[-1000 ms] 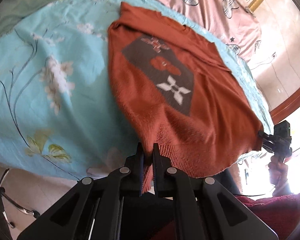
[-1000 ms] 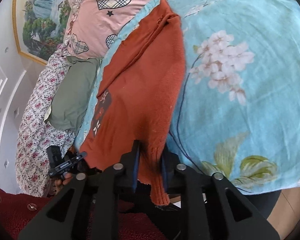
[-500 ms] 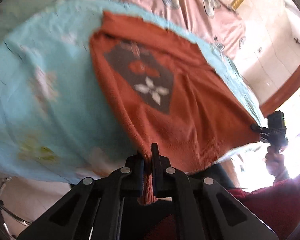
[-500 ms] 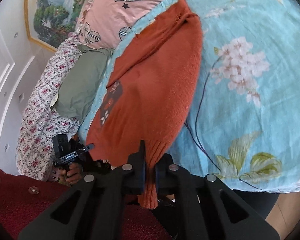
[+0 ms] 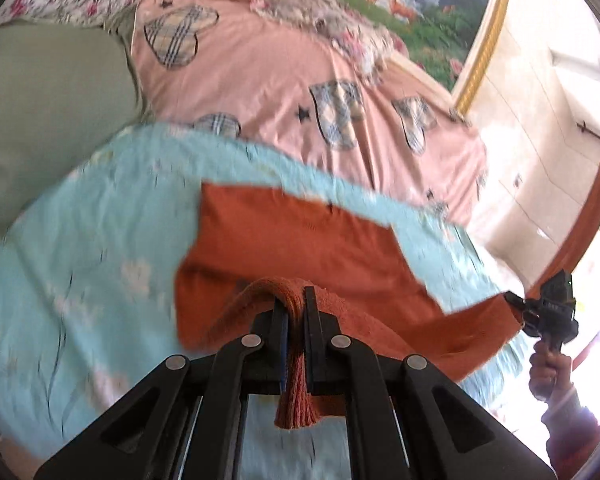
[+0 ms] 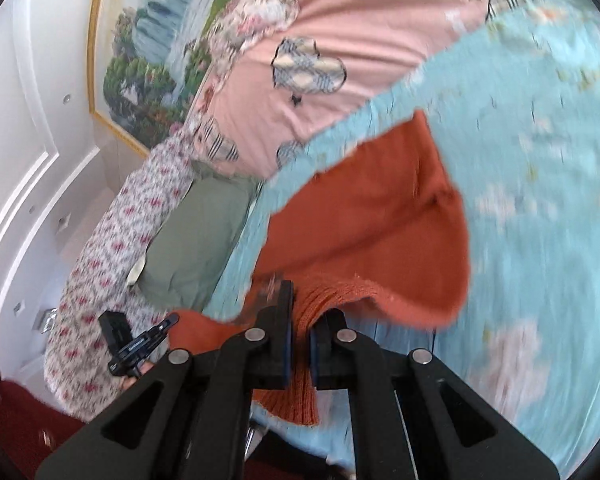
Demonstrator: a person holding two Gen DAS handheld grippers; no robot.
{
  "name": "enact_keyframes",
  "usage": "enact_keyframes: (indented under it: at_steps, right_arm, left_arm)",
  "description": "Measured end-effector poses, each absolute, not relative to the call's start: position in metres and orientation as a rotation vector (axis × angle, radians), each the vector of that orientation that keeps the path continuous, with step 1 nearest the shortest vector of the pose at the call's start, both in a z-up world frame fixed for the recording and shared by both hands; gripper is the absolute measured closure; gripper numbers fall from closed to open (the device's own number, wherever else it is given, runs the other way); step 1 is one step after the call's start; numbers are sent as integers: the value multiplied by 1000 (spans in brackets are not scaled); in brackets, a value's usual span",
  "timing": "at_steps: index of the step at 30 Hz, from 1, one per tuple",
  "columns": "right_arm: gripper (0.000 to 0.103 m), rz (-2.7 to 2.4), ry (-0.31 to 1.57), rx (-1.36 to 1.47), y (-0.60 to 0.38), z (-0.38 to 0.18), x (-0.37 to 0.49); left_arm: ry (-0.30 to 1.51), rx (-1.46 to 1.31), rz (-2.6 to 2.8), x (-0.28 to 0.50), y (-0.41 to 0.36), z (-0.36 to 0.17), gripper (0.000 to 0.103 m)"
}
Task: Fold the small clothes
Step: 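Lift the hem with both grippers and fold it over toward the collar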
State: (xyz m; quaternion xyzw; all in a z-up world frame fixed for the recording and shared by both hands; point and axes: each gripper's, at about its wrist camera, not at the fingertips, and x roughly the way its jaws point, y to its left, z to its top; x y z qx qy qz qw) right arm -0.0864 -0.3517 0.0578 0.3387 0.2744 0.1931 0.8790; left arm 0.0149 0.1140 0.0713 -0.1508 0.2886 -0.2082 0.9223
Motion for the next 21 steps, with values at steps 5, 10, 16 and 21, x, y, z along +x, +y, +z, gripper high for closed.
enact_keyframes:
  at_steps: [5,10,16,21]
  right_arm:
    - [96,290,591,657,-364,70,-17]
    - [96,202,665,596,-372,66,67]
    - [96,136,750,536,-374,44,144]
    - [96,69,850,512,-378,4,184]
  left_arm:
    - [591,-333,-370,93,110,78,99]
    - [616,-335,-312,164,107,72,99]
    - [714,-313,-251,239,98,36,99]
    - [804,-281,-213,289,85,-1,98]
